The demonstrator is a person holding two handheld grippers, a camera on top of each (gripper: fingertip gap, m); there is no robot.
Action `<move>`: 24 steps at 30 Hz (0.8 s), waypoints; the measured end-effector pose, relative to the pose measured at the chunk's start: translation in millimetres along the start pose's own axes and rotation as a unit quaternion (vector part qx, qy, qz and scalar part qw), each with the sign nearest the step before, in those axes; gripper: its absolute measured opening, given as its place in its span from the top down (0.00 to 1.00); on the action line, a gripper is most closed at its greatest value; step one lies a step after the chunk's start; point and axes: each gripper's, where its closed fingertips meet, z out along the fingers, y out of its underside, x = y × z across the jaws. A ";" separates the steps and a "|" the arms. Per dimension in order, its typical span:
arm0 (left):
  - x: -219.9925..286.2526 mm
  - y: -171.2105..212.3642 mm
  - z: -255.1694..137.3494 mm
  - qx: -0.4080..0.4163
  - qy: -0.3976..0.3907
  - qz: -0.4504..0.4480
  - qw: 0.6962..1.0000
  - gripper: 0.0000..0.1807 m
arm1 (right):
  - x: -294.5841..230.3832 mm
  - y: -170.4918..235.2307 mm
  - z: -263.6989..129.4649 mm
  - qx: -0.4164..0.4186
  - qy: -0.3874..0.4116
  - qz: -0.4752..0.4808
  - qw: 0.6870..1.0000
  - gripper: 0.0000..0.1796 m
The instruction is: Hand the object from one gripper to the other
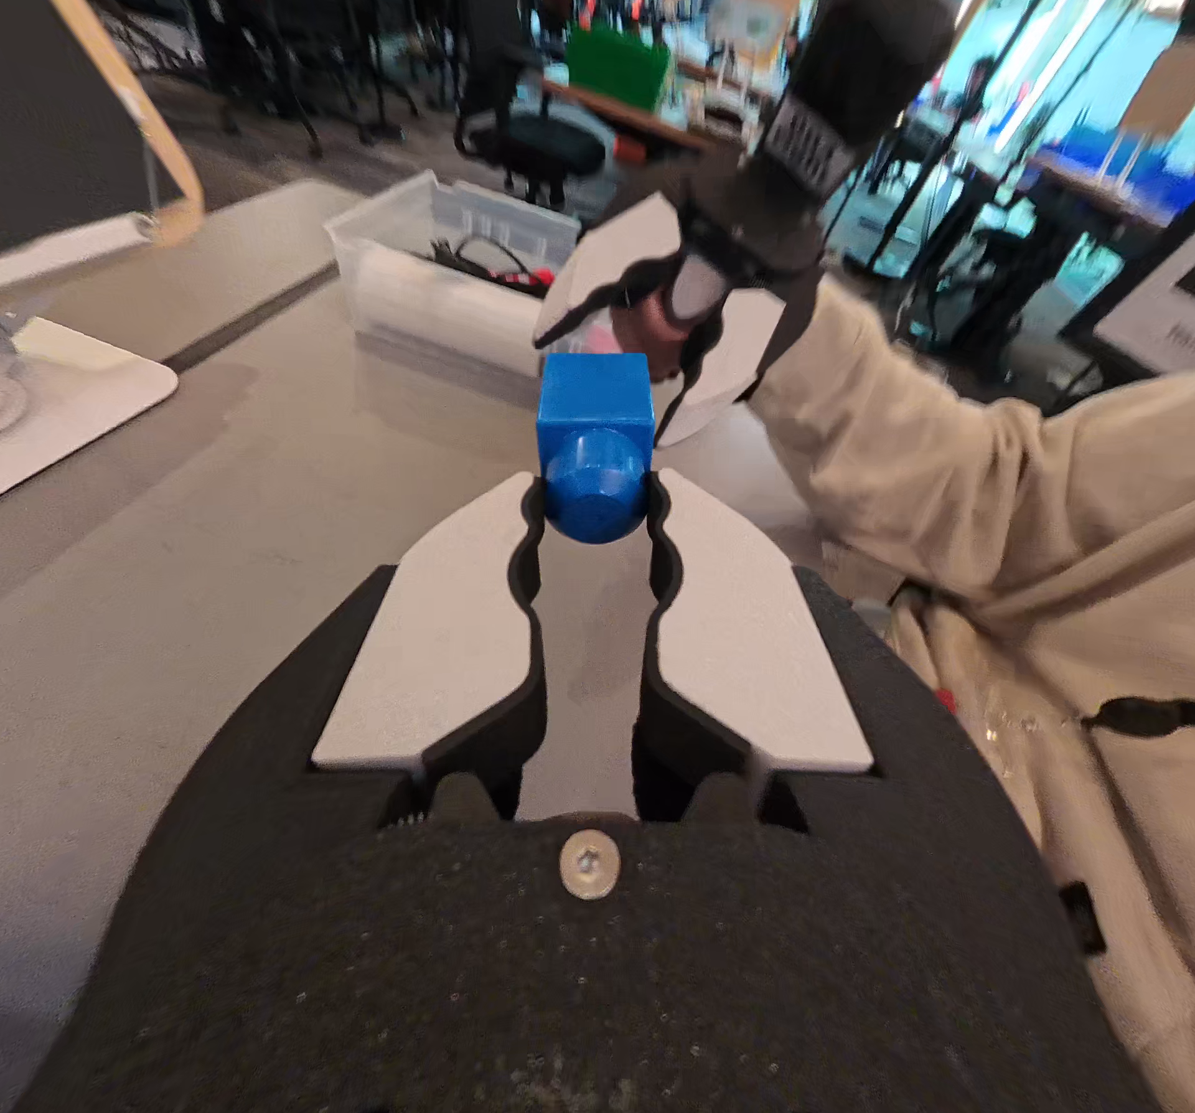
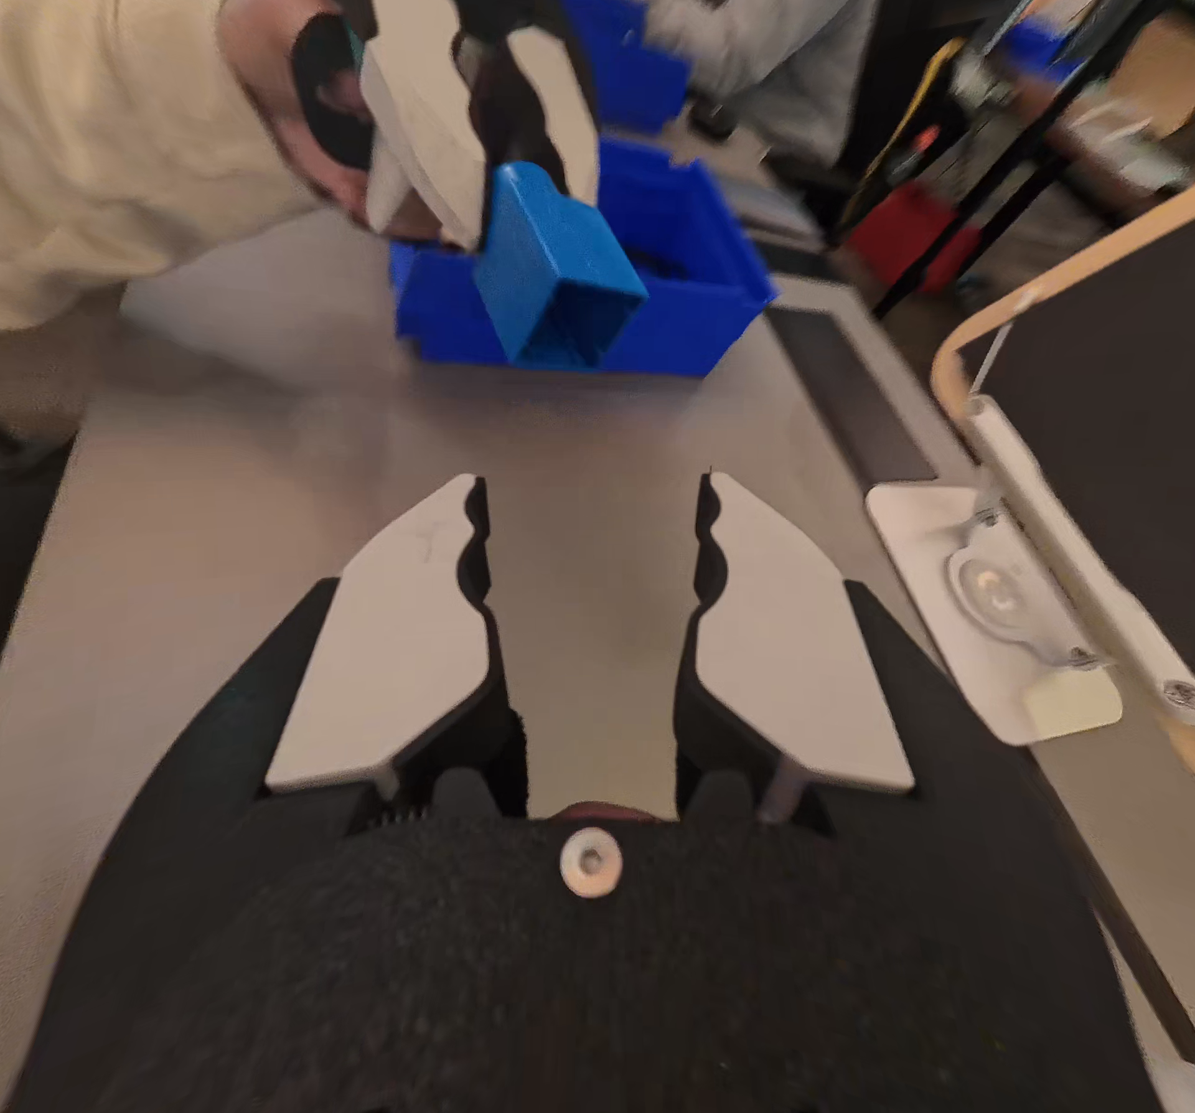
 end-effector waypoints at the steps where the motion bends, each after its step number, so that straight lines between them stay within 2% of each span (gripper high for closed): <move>1: -2.9 -4.8 -4.9 0.020 0.000 -0.006 1.000 0.84 | 5.5 -2.0 0.6 0.035 0.005 0.016 0.999 0.66; 3: -2.0 -9.1 -10.0 0.042 -0.003 0.020 0.999 0.84 | 5.0 -6.4 1.9 0.103 -0.045 0.117 0.987 0.71; 4: 1.1 -9.9 -10.7 0.044 -0.004 0.040 0.998 0.84 | 2.8 -7.7 3.3 0.123 -0.089 0.195 0.969 0.70; 7: 10.7 -10.0 -10.3 0.034 -0.010 0.096 0.995 0.84 | -5.7 -21.3 5.7 0.179 -0.227 0.398 0.871 0.59; 11: 4.3 1.8 -5.2 -0.025 -0.071 0.179 0.981 0.84 | -30.8 -22.4 25.4 0.154 -0.318 0.514 0.781 0.49; 14: 0.7 13.6 0.0 -0.063 -0.091 0.213 0.971 0.84 | -38.0 -31.1 32.1 0.164 -0.370 0.577 0.709 0.51; 16: 2.6 17.8 3.8 -0.068 -0.088 0.225 0.968 0.84 | -29.6 -26.5 39.6 0.178 -0.353 0.602 0.694 0.54; 19: -2.7 26.7 8.5 -0.095 -0.105 0.247 0.959 0.84 | -31.3 -22.3 37.0 0.188 -0.384 0.606 0.671 0.79; 21: -4.5 31.2 11.1 -0.107 -0.113 0.259 0.953 0.84 | -30.4 -16.6 38.8 0.178 -0.386 0.617 0.662 0.81; 24: -6.3 38.8 12.6 -0.127 -0.110 0.236 0.957 0.84 | -32.6 -10.3 41.3 0.163 -0.379 0.612 0.675 0.81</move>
